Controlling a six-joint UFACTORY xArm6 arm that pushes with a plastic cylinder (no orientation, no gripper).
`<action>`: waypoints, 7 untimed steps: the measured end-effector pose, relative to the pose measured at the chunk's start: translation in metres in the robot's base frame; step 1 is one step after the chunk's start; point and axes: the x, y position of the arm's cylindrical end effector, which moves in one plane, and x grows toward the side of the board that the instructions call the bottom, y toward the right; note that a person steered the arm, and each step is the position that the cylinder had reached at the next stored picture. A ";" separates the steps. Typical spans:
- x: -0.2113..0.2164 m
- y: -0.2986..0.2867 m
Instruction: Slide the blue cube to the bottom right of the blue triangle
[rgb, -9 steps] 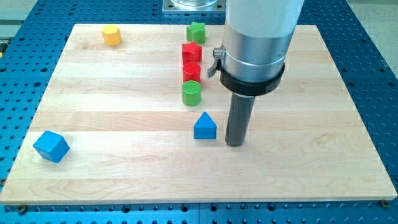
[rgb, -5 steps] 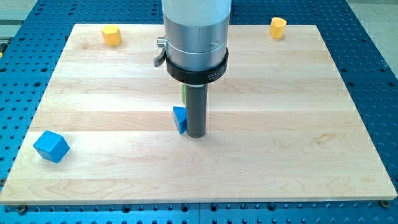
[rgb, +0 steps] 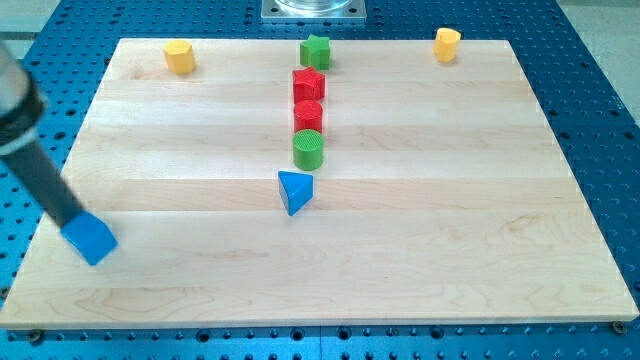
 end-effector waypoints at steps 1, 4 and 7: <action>0.005 0.011; 0.035 0.109; 0.062 0.185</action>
